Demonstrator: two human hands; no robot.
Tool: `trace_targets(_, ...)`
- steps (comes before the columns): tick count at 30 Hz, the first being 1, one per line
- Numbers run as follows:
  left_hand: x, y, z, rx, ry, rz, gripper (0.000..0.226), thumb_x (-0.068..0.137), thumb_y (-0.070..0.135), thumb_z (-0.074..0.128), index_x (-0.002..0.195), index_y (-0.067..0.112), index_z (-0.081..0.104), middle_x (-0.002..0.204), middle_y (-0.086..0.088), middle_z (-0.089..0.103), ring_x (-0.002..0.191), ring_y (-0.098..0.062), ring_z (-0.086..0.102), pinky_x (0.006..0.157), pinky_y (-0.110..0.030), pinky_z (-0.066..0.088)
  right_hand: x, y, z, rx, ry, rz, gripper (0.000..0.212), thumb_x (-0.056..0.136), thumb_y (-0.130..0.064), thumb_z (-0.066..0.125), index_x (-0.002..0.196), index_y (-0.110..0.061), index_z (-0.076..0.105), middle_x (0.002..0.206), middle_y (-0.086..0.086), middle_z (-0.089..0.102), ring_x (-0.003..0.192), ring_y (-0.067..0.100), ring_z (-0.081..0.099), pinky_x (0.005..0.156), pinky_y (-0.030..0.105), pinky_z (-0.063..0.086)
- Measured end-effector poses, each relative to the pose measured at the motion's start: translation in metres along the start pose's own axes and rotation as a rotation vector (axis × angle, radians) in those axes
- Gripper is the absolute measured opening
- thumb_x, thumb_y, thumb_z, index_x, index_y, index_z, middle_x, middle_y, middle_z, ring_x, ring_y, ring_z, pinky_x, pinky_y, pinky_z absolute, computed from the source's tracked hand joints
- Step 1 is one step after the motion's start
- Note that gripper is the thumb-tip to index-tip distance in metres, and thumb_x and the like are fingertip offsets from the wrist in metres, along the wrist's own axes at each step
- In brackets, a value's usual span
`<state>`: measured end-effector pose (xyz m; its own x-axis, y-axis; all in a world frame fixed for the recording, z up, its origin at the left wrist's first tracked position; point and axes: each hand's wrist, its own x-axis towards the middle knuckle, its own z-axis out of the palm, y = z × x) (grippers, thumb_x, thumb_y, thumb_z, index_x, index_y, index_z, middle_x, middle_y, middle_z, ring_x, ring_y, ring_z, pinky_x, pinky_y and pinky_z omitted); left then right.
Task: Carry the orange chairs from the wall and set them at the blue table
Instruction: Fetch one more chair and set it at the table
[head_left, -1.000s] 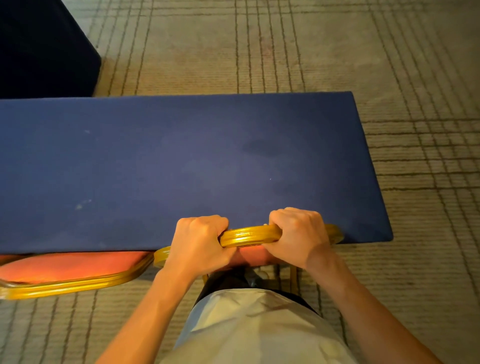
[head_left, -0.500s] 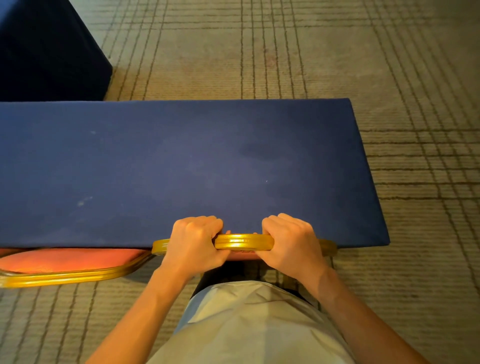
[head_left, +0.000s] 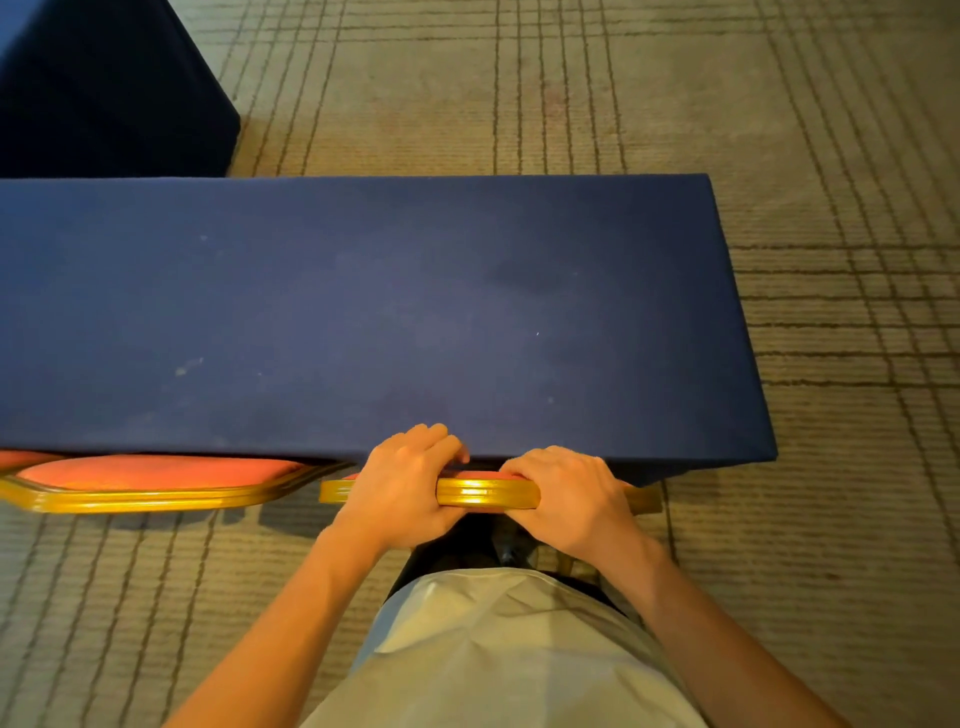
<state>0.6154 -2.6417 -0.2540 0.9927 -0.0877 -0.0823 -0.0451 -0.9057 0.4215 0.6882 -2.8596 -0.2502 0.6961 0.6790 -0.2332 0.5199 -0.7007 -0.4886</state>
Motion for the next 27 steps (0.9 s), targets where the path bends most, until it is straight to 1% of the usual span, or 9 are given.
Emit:
trace_targets(2, -0.008, 0.005, -0.002, -0.081, -0.119, -0.076, 0.062, 0.077, 0.074, 0.048, 0.120, 0.034, 0.067, 0.109, 0.017, 0.069, 0.091, -0.009, 0.063, 0.075, -0.030, 0.048, -0.004, -0.003, 0.003, -0.001, -0.075, 0.006, 0.034, 0.096, -0.060, 0.048, 0.114, -0.038, 0.067, 0.106, -0.015, 0.072, 0.096, 0.010, 0.067, 0.084, 0.034, 0.054)
trace_targets(3, -0.009, 0.008, -0.004, -0.105, -0.172, -0.104, 0.064, 0.078, 0.078, 0.048, 0.124, 0.038, 0.068, 0.113, 0.017, 0.071, 0.096, -0.009, 0.067, 0.079, -0.032, 0.052, -0.006, -0.003, 0.002, 0.005, -0.098, 0.014, 0.034, 0.098, -0.060, 0.046, 0.113, -0.038, 0.067, 0.104, -0.014, 0.073, 0.093, 0.011, 0.068, 0.083, 0.035, 0.055)
trace_targets(5, -0.009, 0.012, -0.005, -0.109, -0.215, -0.112, 0.058, 0.080, 0.080, 0.050, 0.121, 0.043, 0.070, 0.109, 0.018, 0.076, 0.092, -0.010, 0.070, 0.080, -0.037, 0.056, -0.009, -0.003, 0.002, 0.002, -0.102, 0.029, 0.031, 0.100, -0.058, 0.046, 0.108, -0.037, 0.068, 0.099, -0.013, 0.073, 0.086, 0.011, 0.067, 0.079, 0.034, 0.056)
trace_targets(9, -0.009, 0.018, -0.002, -0.063, -0.225, -0.115, 0.040, 0.089, 0.069, 0.060, 0.121, 0.047, 0.071, 0.102, 0.016, 0.078, 0.087, -0.012, 0.070, 0.078, -0.037, 0.056, -0.017, -0.001, 0.003, 0.009, -0.079, 0.051, 0.023, 0.100, -0.055, 0.053, 0.103, -0.039, 0.069, 0.093, -0.014, 0.072, 0.077, 0.009, 0.063, 0.071, 0.025, 0.049)
trace_targets(13, -0.017, 0.015, 0.010, -0.090, -0.245, -0.114, 0.043, 0.090, 0.072, 0.057, 0.122, 0.046, 0.070, 0.105, 0.018, 0.077, 0.086, -0.008, 0.070, 0.078, -0.037, 0.058, -0.028, -0.002, 0.012, 0.037, -0.095, 0.050, 0.027, 0.101, -0.051, 0.056, 0.118, -0.036, 0.069, 0.103, -0.013, 0.075, 0.089, 0.010, 0.070, 0.080, 0.026, 0.054)
trace_targets(16, -0.024, 0.010, 0.021, -0.110, -0.238, -0.112, 0.046, 0.091, 0.072, 0.054, 0.127, 0.047, 0.067, 0.108, 0.020, 0.076, 0.087, -0.005, 0.070, 0.078, -0.035, 0.058, -0.031, -0.004, 0.018, 0.037, -0.085, 0.029, 0.025, 0.101, -0.049, 0.057, 0.120, -0.036, 0.068, 0.106, -0.012, 0.075, 0.093, 0.010, 0.070, 0.083, 0.026, 0.055)
trace_targets(19, -0.025, 0.002, 0.028, -0.119, -0.224, -0.149, 0.055, 0.089, 0.076, 0.053, 0.133, 0.046, 0.064, 0.115, 0.020, 0.075, 0.094, -0.004, 0.071, 0.083, -0.034, 0.058, -0.023, -0.004, 0.020, 0.012, -0.057, -0.011, 0.028, 0.100, -0.047, 0.060, 0.122, -0.034, 0.069, 0.109, -0.010, 0.076, 0.096, 0.013, 0.071, 0.086, 0.032, 0.058)
trace_targets(22, -0.023, -0.002, 0.032, -0.119, -0.200, -0.169, 0.054, 0.089, 0.073, 0.056, 0.135, 0.045, 0.063, 0.119, 0.020, 0.073, 0.100, -0.007, 0.070, 0.087, -0.034, 0.057, -0.012, 0.001, 0.025, -0.002, -0.077, -0.035, 0.029, 0.099, -0.048, 0.060, 0.125, -0.037, 0.067, 0.112, -0.011, 0.074, 0.096, 0.012, 0.071, 0.083, 0.026, 0.054)
trace_targets(27, -0.019, -0.004, 0.040, -0.128, -0.181, -0.168, 0.047, 0.092, 0.065, 0.061, 0.134, 0.042, 0.064, 0.122, 0.017, 0.073, 0.104, -0.010, 0.070, 0.086, -0.029, 0.055, 0.000, 0.012, 0.034, -0.034, -0.087, -0.046, 0.031, 0.098, -0.047, 0.062, 0.127, -0.037, 0.066, 0.117, -0.010, 0.073, 0.100, 0.014, 0.070, 0.085, 0.028, 0.054)
